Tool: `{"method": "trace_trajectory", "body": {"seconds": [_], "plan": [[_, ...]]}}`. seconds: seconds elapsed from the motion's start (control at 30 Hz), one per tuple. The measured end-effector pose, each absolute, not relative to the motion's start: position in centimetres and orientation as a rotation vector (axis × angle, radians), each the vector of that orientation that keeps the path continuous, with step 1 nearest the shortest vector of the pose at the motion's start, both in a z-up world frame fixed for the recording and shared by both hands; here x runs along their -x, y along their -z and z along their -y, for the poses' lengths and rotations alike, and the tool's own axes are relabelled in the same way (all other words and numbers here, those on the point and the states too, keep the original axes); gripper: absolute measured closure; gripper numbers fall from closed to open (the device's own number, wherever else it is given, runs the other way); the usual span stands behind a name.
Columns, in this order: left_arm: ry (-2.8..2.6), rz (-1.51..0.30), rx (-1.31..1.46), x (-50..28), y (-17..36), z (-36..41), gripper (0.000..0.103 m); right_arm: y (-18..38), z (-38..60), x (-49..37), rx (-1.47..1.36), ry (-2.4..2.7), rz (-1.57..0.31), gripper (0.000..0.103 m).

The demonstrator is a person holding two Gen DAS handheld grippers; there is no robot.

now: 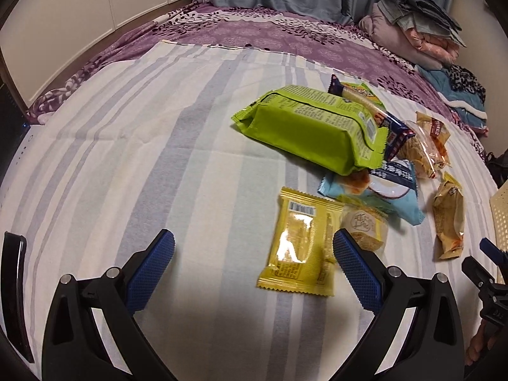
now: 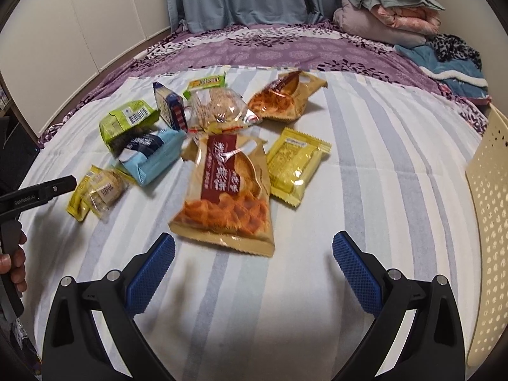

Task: Organize snacks
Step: 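Grasp the red-label waffle bag with the right tool while the left tool grasps the clear cake packet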

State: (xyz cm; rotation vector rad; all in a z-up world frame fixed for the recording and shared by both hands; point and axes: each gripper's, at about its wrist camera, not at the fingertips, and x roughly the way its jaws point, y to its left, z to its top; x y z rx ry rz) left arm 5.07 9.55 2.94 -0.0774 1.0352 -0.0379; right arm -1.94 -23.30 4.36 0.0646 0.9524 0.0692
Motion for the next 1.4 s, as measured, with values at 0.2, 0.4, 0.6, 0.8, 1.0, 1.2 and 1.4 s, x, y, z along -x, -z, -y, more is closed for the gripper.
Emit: {"method": "trace_trajectory", "body": {"seconds": [0.2, 0.4, 0.6, 0.8, 1.0, 1.2, 1.4], "plan": [[0.075, -1.038, 0.072, -4.7, -2.9, -8.1, 0.002, -4.4, 22.3, -0.3, -0.063, -0.099, -0.951, 0.008], [0.078, -1.029, 0.005, -4.2, -2.9, -7.2, 0.002, -3.1, 21.5, -3.3, -0.104, -0.109, -1.007, 0.027], [0.122, -1.031, 0.005, -4.1, -2.9, -6.2, 0.002, -2.7, 21.5, -3.2, -0.074, -0.084, -1.002, 0.043], [0.179, -1.031, -0.025, -4.6, -2.8, -3.8, 0.002, -3.1, 22.6, -1.7, -0.080, -0.082, -0.990, 0.047], [0.203, -1.030, -0.076, -5.4, -2.1, -1.4, 0.003, -3.2, 23.7, 0.5, -0.094, -0.090, -0.987, 0.047], [0.218, -1.010, -0.144, -5.7, -2.1, 0.5, 0.035, -3.3, 24.4, 1.7, -0.111, -0.100, -0.987, 0.047], [0.297, -1.029, -0.116, -4.1, -2.1, 1.9, 0.040, -3.3, 24.7, 2.1, -0.113, -0.110, -0.980, 0.047]]}}
